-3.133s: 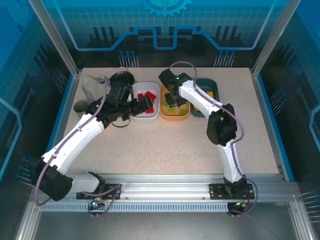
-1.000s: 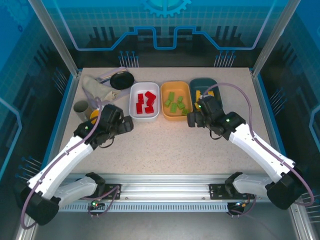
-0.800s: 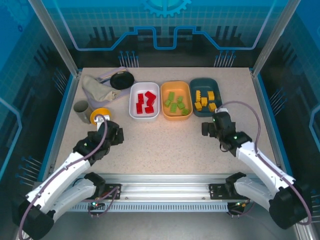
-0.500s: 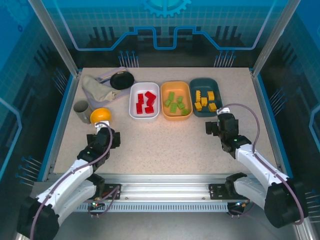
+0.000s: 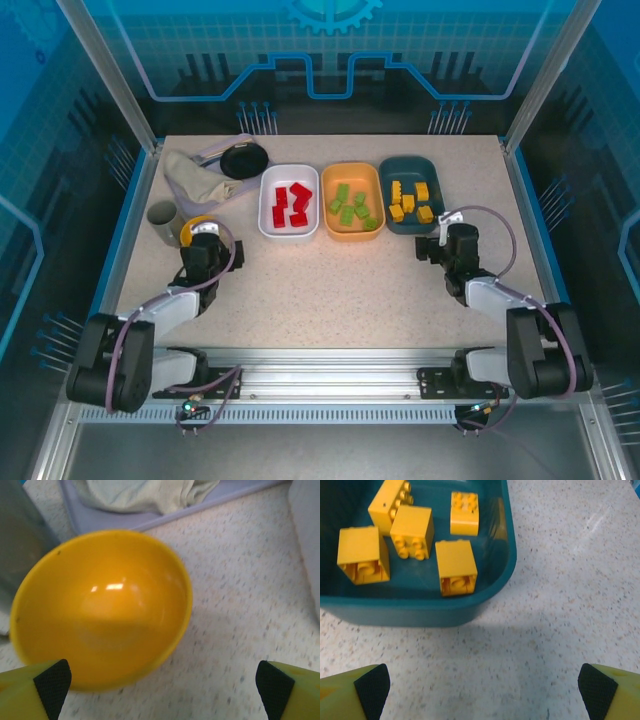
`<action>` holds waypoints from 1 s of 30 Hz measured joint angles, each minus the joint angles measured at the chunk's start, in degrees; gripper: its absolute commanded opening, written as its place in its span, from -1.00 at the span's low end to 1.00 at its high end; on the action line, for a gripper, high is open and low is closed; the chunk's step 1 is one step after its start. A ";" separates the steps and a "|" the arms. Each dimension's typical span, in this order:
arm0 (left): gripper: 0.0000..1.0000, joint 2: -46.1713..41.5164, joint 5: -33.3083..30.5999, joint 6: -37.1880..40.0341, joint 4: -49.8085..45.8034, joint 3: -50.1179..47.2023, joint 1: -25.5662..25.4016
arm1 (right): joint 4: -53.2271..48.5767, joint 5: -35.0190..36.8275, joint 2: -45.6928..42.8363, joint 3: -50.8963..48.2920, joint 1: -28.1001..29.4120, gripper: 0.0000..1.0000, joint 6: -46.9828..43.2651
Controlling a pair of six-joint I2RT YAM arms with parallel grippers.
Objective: Sort the legos into containers by color
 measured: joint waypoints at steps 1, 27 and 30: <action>0.98 1.42 0.74 -0.04 1.92 0.55 0.48 | 1.53 -0.63 0.94 0.11 -0.55 1.00 0.02; 0.98 15.17 7.17 0.92 23.91 2.12 3.63 | 21.77 -6.05 10.97 -1.01 -1.01 1.00 1.01; 0.98 15.17 7.17 0.92 23.93 2.12 3.63 | 21.79 -5.88 10.97 -1.01 -1.01 1.00 1.01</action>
